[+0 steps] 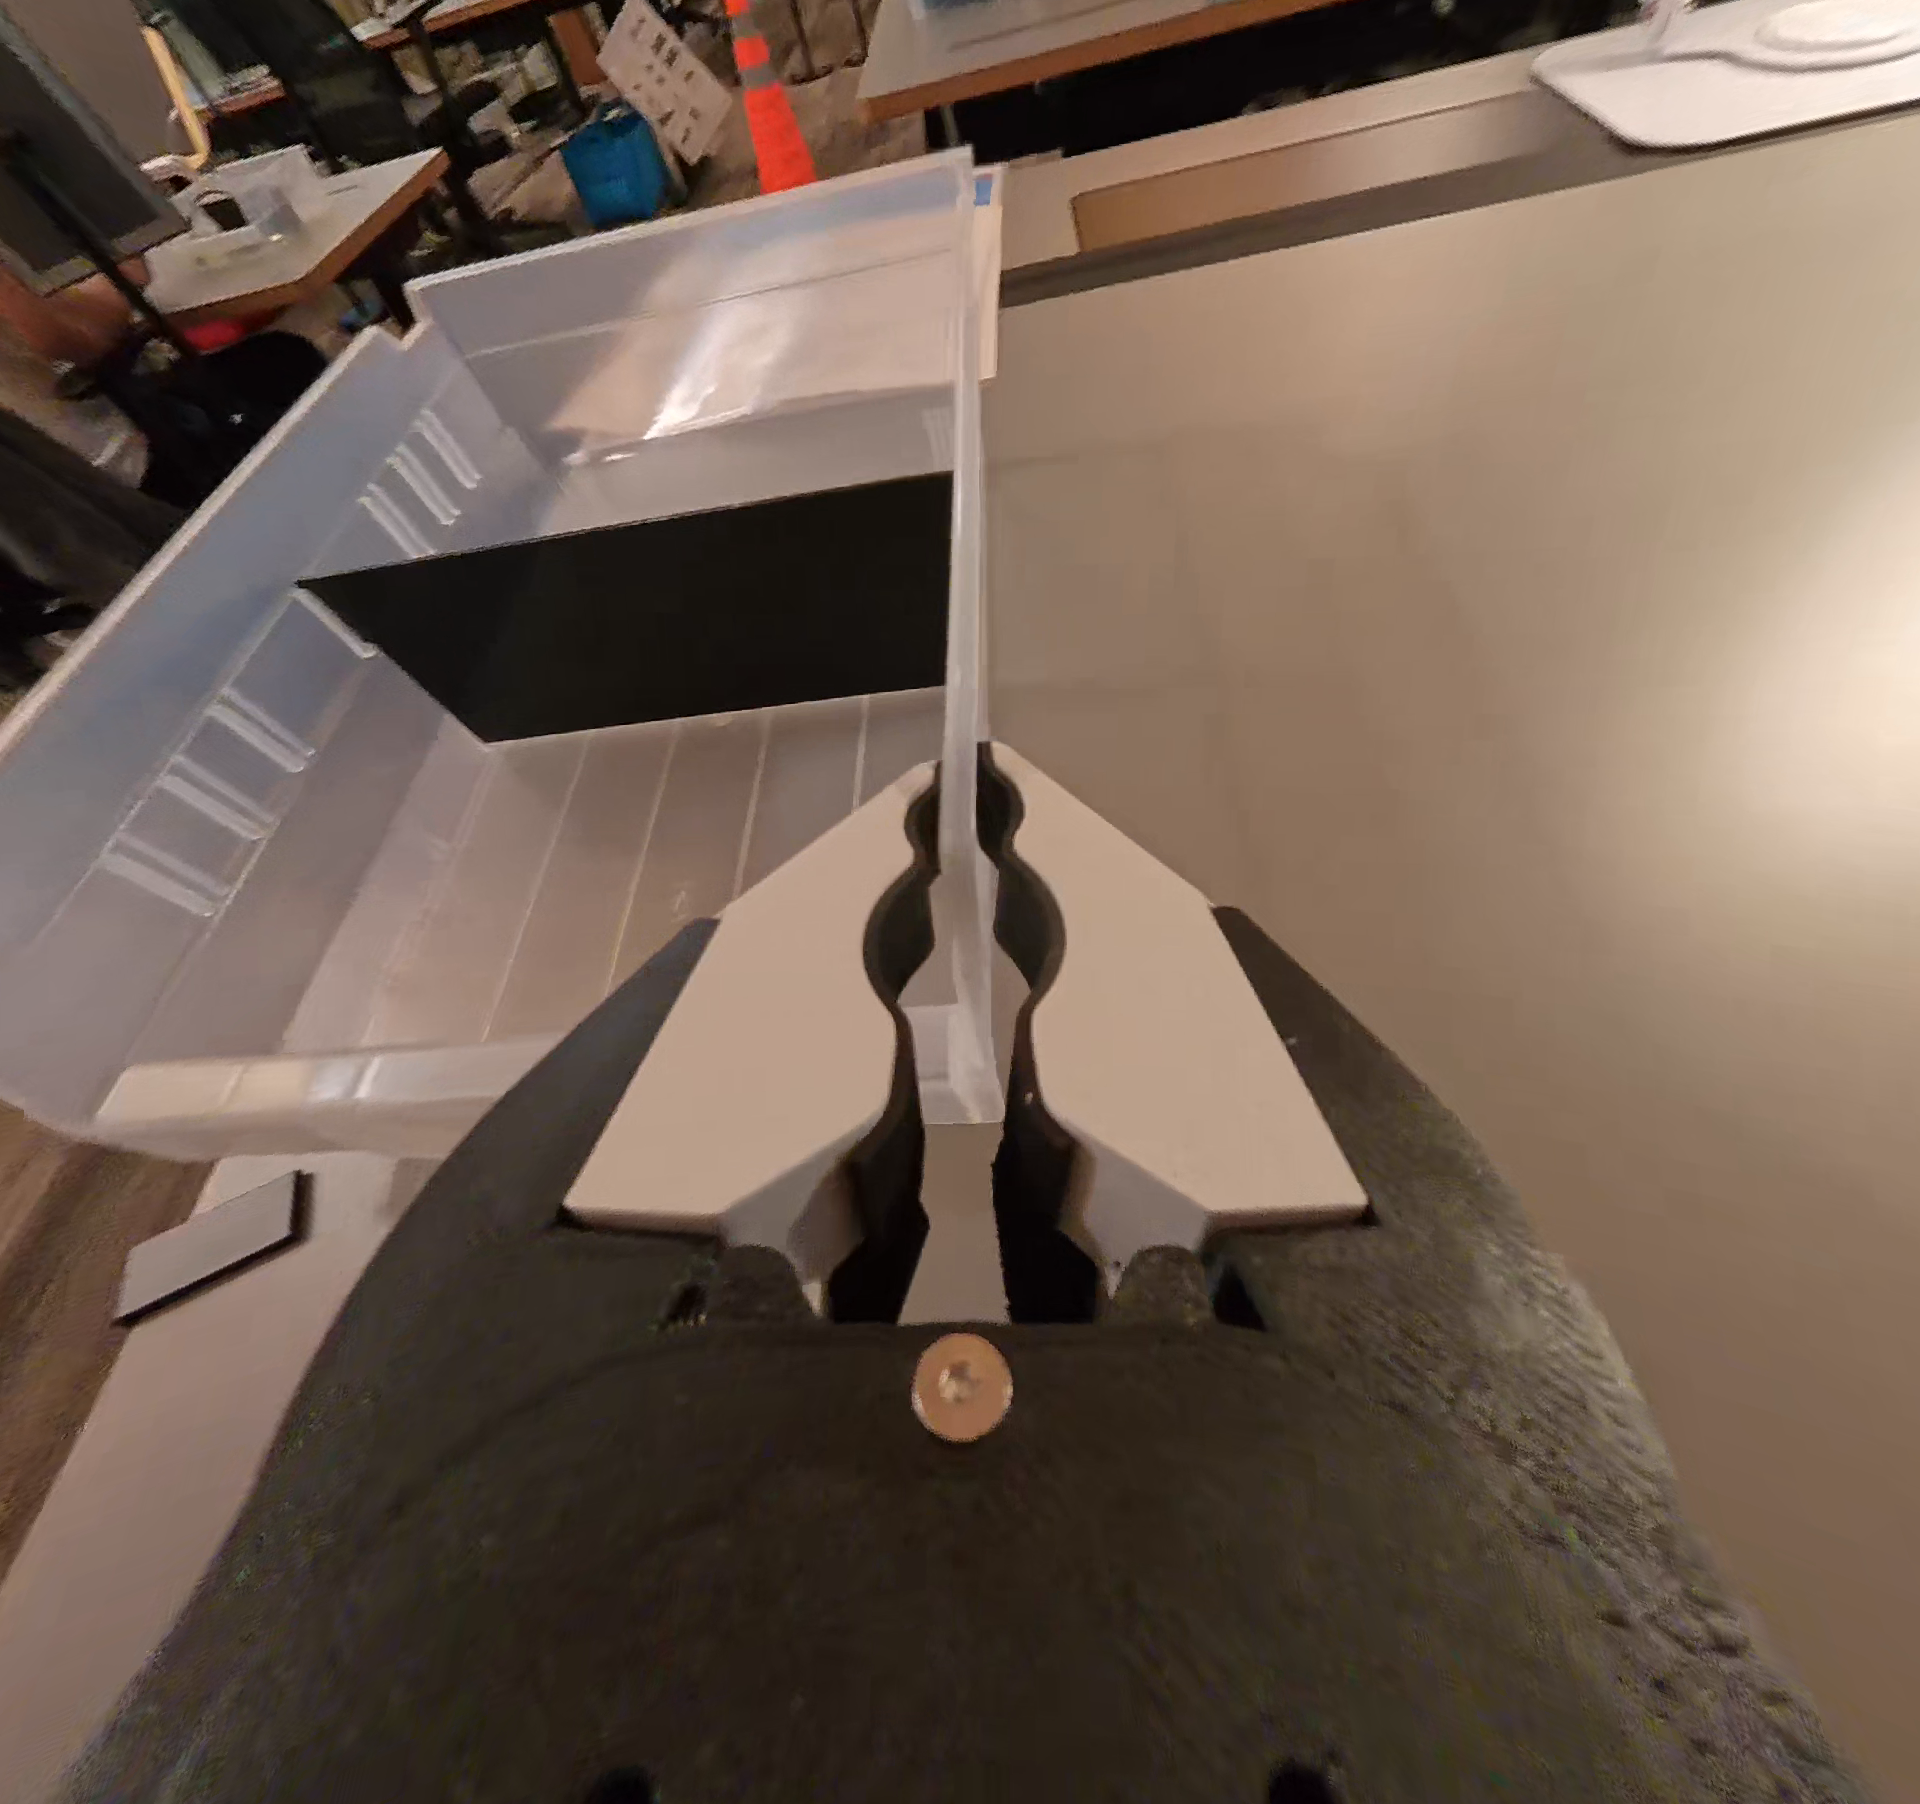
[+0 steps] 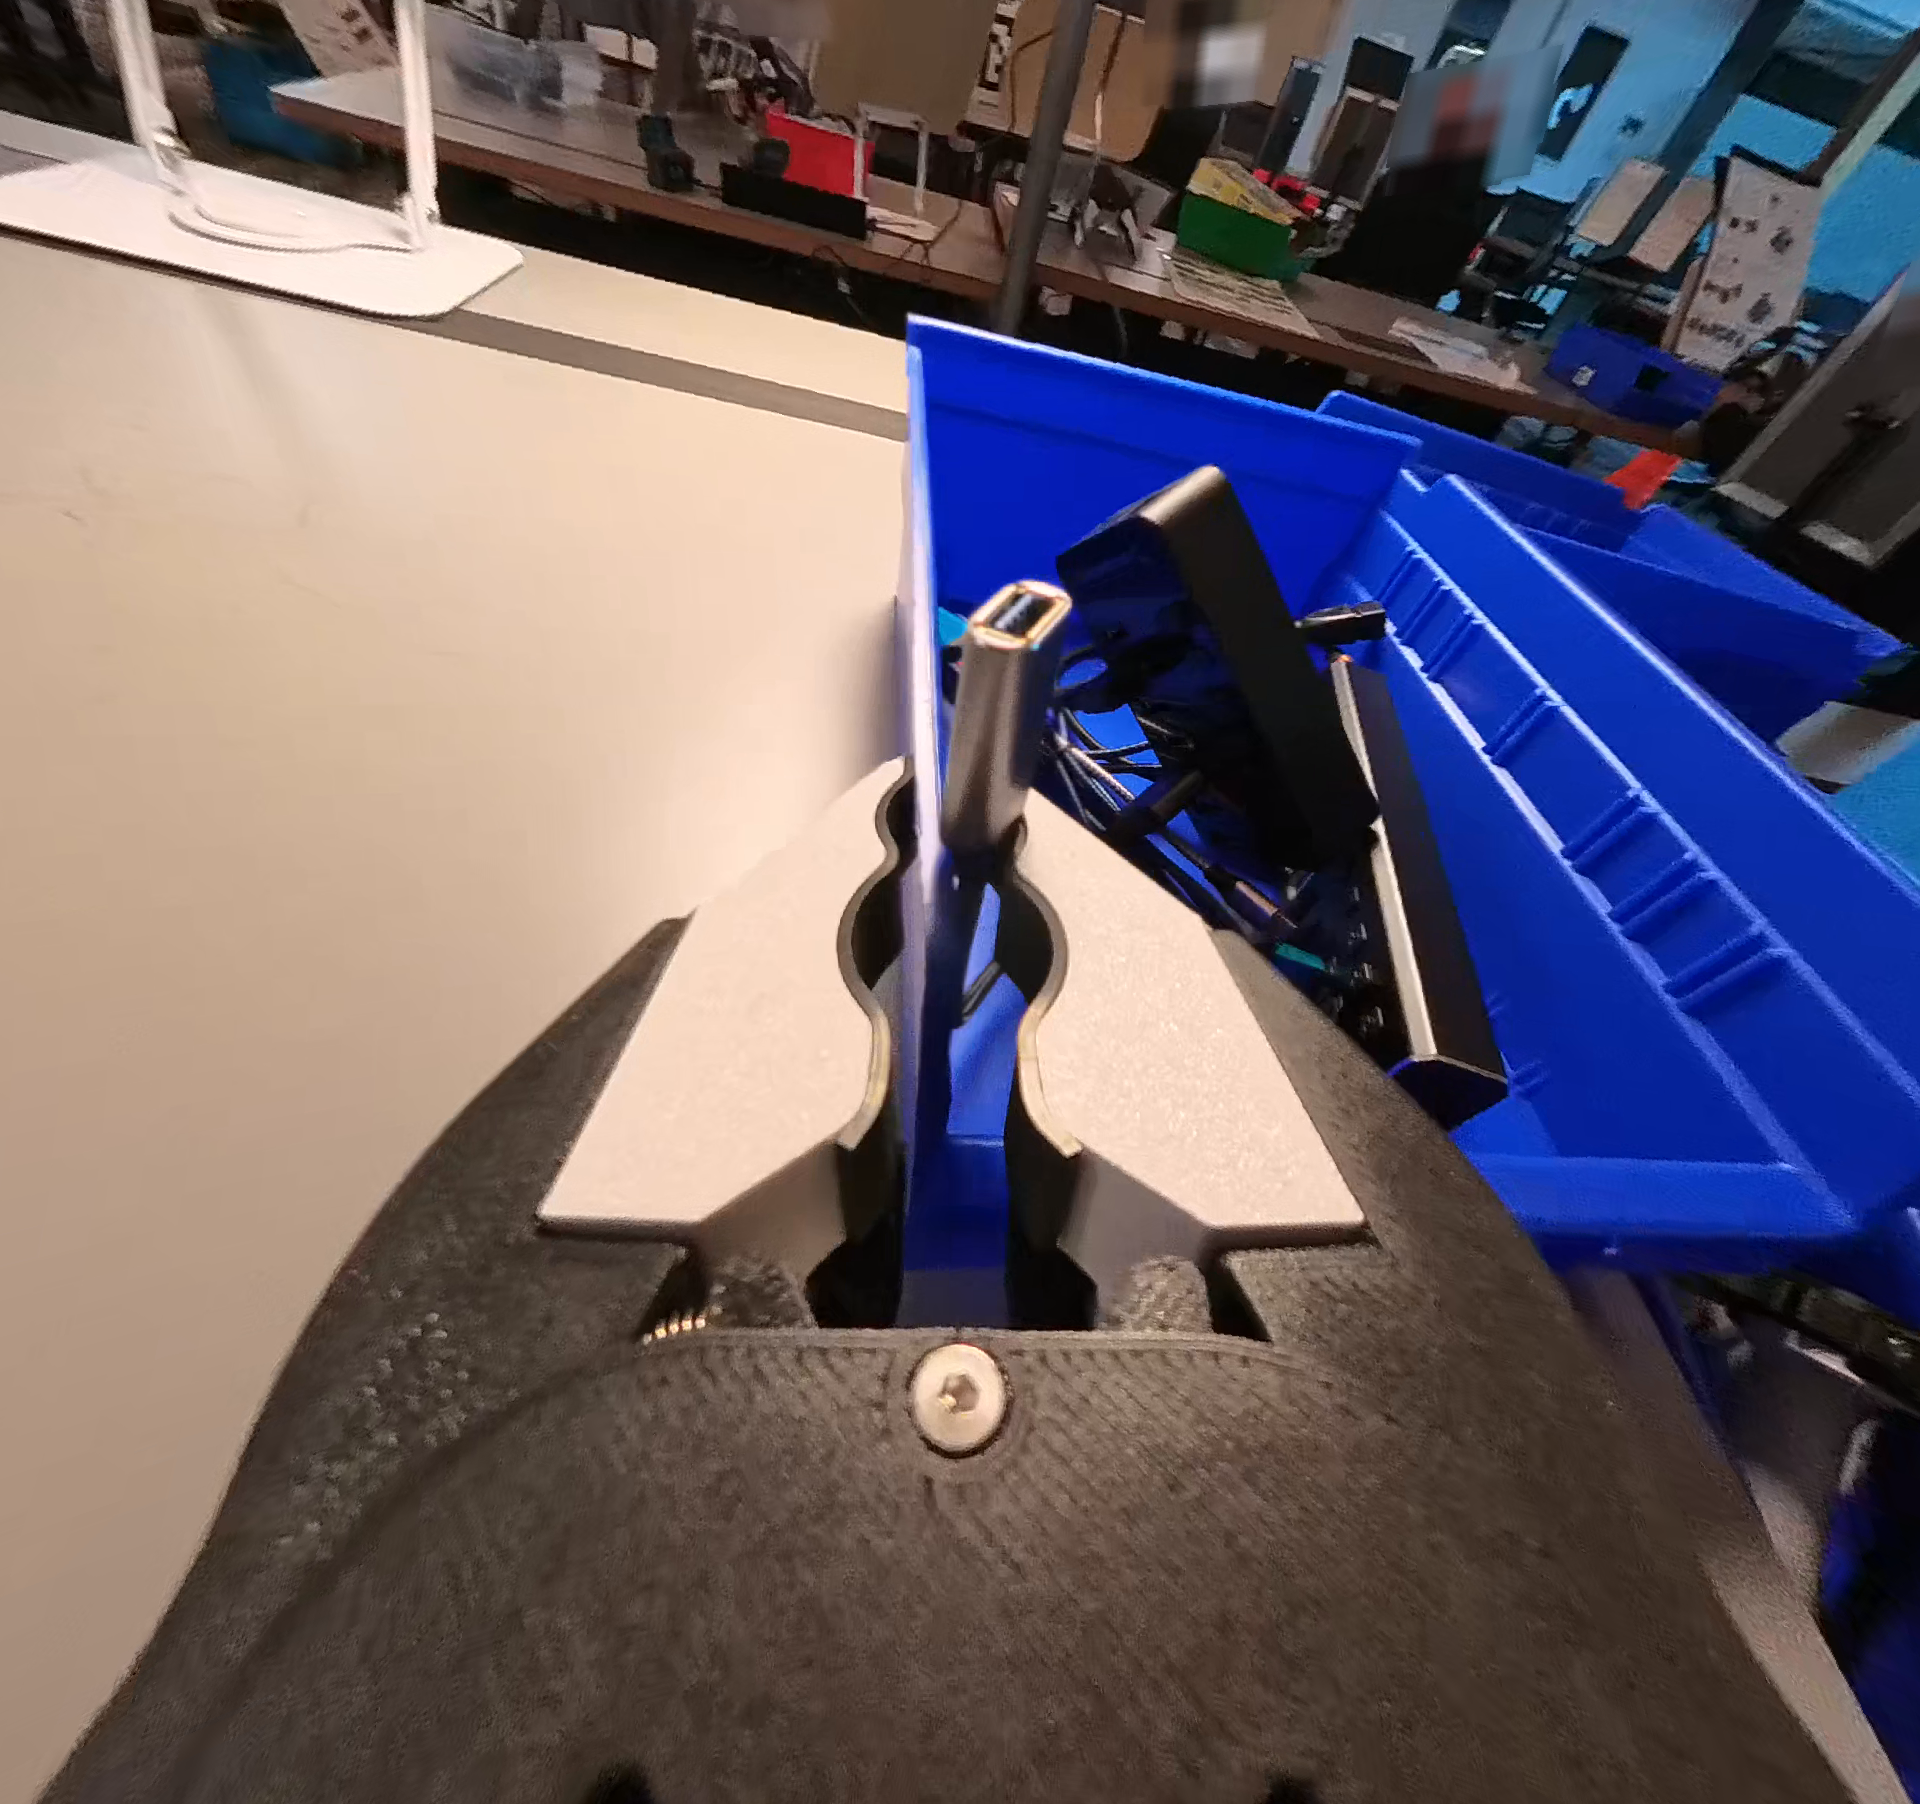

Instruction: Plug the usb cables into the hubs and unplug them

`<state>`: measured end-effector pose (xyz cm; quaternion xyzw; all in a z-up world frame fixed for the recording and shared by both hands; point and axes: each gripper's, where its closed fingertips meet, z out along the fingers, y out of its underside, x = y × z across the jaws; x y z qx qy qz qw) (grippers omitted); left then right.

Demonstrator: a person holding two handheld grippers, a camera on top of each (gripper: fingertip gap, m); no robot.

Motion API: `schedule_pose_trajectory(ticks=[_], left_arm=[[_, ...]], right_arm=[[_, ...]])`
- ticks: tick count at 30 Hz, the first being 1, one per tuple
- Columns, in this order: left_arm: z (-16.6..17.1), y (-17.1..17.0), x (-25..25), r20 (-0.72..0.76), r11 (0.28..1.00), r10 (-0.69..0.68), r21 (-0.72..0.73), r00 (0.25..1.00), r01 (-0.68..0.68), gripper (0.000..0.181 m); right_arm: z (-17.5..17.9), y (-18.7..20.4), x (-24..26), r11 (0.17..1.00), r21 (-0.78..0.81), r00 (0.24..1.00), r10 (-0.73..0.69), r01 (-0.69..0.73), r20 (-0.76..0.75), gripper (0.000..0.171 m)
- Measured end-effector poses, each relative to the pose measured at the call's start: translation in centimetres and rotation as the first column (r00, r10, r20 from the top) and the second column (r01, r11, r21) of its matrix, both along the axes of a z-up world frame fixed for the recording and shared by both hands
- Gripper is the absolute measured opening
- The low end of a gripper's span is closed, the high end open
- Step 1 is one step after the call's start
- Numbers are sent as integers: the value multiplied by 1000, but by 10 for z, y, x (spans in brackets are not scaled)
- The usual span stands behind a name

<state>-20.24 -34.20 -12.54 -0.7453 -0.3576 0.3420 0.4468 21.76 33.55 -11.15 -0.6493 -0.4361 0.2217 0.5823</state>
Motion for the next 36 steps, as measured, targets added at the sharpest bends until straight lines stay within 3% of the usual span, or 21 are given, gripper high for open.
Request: schedule_pose_trajectory(ticks=[10,16,20,26,31,36], left_arm=[[1,31,56,-63,967,-252,-38,966,250,7],[1,71,101,-52,858,-514,-32,856,513,7],[1,99,140,-44,695,-717,20,695,718,6],[1,124,211,-28,312,-948,98,316,945,7],[2,125,258,12,26,-1000,191,24,981,7],[3,141,294,2,-142,-989,241,-146,960,8]], right_arm=[[3,-23,-15,989,30,989,146,-145,-23,4],[3,-46,-33,962,29,961,274,-273,-38,5],[3,-78,-48,889,21,888,458,-458,-38,5],[2,-125,-68,665,-8,665,746,-747,-38,5],[0,-151,-84,452,-53,454,890,-890,-35,7],[-1,-173,-109,273,-100,277,960,-957,-35,9]])
